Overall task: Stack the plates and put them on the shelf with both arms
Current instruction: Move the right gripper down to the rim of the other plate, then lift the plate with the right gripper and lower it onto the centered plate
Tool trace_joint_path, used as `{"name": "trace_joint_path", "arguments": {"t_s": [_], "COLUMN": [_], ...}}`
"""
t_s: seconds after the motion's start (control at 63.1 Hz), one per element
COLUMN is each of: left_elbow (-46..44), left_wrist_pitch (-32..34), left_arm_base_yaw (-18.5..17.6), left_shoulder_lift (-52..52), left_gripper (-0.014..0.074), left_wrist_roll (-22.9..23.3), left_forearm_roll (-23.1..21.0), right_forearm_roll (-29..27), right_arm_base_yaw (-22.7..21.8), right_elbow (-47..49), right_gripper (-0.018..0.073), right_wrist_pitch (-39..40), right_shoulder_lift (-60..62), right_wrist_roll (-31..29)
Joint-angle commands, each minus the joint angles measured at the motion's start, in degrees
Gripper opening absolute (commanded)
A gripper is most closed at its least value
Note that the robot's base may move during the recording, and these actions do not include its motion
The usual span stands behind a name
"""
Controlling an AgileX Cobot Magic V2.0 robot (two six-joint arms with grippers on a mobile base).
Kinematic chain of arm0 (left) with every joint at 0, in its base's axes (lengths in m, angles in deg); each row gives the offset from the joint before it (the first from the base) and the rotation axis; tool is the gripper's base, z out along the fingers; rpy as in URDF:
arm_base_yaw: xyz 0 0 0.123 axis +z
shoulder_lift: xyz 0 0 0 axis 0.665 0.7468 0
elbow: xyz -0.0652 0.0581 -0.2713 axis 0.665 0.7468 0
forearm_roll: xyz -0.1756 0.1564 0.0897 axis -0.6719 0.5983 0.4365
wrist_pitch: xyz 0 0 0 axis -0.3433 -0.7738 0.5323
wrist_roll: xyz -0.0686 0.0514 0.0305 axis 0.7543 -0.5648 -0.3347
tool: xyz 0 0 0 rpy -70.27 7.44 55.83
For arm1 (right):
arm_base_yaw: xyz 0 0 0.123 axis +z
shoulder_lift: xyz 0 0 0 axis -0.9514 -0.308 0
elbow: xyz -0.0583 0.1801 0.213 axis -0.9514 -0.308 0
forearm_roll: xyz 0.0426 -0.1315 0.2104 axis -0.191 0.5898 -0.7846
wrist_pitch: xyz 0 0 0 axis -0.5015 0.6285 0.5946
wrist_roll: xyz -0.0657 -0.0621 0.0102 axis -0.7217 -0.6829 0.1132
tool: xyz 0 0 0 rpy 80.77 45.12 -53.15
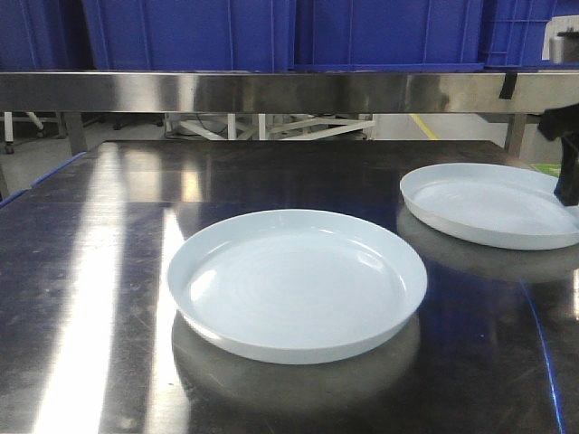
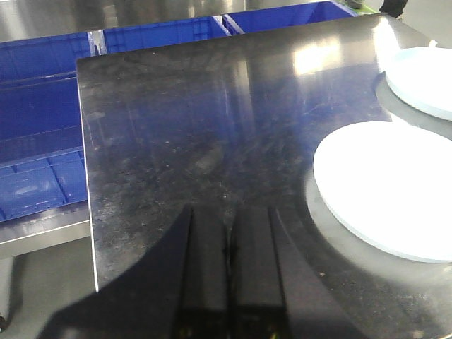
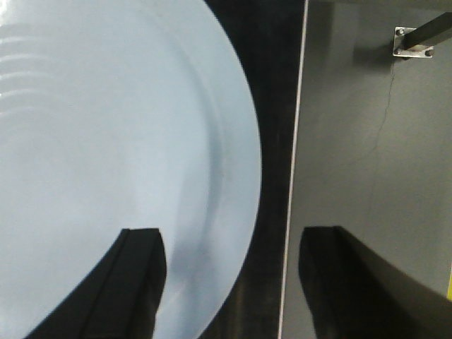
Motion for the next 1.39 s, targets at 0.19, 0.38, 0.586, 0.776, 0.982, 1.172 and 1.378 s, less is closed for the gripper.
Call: {"name": "trace_joint_path", "arguments": {"t_s": [0.19, 0.38, 0.586, 0.776, 0.982, 1.172, 1.378], "left_elbow": [-1.6, -1.6, -1.6, -1.6, -1.6, -1.6, -1.6], "left_wrist_pitch": [4.8, 4.8, 4.8, 4.8, 4.8, 4.8, 4.8], "left_arm_base_yaw": [-0.3, -0.3, -0.3, -0.3, -0.3, -0.3, -0.3], "left_shoulder_lift": [0.3, 0.3, 0.3, 0.3, 0.3, 0.3, 0.3], "left_gripper": [0.0084, 0.0084, 0.0084, 0.0084, 0.0084, 0.0084, 0.0084], "left_wrist_roll": [0.5, 0.5, 0.5, 0.5, 0.5, 0.5, 0.5], "left_forearm_roll": [0.1, 0.1, 0.1, 0.1, 0.1, 0.1, 0.1], "right_forearm_roll": [0.5, 0.5, 0.5, 0.5, 0.3, -5.1, -17.1], "right_arm_base_yaw": [-0.3, -0.3, -0.3, -0.3, -0.3, 0.0, 4.6], "right_elbow": [1.9, 2.0, 2.1, 2.9, 2.9, 2.9, 2.9], "right_gripper": [0.046, 0.0197, 0.0057, 0.0057, 0.0057, 0.0057, 0.0057], "right_wrist_pitch": [3.7, 3.6, 2.5, -0.1, -1.9, -5.6, -9.1], "right_shoulder_lift": [0.1, 0.1, 0.3, 2.4, 9.8, 19.7, 27.2], "right_wrist_roll": [-0.4, -0.4, -0.4, -0.4, -0.4, -0.4, -5.8]}}
